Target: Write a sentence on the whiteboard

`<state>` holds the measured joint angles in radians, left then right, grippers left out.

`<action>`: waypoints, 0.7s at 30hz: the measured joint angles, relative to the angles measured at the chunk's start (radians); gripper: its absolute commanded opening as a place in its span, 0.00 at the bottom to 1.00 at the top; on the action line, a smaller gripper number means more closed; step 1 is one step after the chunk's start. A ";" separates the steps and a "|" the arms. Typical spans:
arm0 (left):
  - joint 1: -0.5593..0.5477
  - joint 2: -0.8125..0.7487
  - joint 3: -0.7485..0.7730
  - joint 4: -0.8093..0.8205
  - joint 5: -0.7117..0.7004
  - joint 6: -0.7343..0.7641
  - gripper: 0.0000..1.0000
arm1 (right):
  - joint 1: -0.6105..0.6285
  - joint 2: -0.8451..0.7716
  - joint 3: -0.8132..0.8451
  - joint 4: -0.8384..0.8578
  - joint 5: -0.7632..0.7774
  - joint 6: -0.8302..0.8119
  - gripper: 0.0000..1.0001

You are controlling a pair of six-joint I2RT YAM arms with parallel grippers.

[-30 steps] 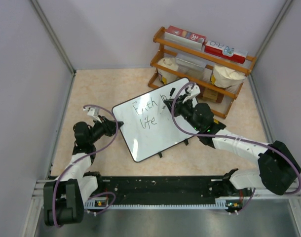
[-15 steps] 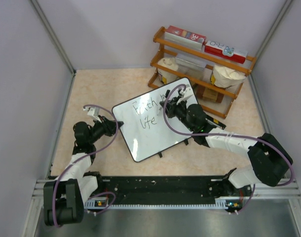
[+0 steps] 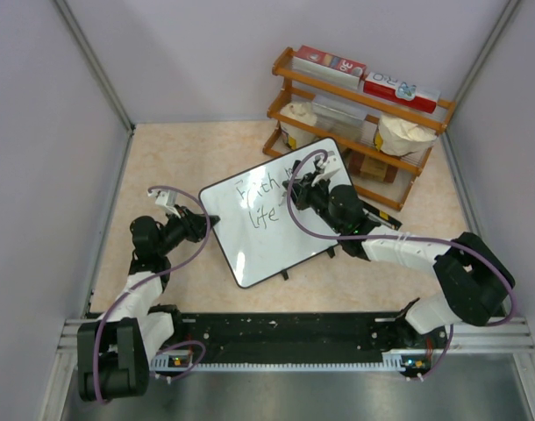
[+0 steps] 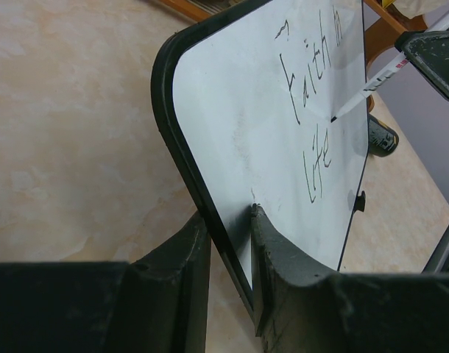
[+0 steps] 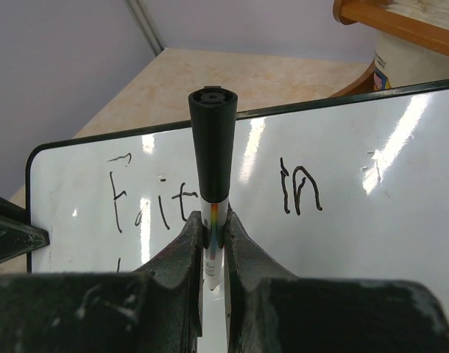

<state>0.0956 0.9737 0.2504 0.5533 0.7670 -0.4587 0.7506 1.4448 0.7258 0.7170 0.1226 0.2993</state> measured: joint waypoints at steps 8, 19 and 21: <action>0.000 0.000 0.000 0.000 0.000 0.000 0.00 | 0.000 0.000 0.000 0.001 -0.008 0.000 0.00; 0.000 0.000 0.000 0.000 0.001 0.000 0.00 | 0.000 -0.012 -0.008 -0.008 -0.016 0.000 0.00; 0.000 0.000 0.000 0.000 0.001 0.000 0.00 | 0.000 -0.021 -0.008 -0.013 -0.016 0.000 0.00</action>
<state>0.0956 0.9737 0.2504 0.5533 0.7677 -0.4587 0.7509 1.4239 0.7174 0.7036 0.1070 0.2996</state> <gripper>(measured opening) 0.280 0.078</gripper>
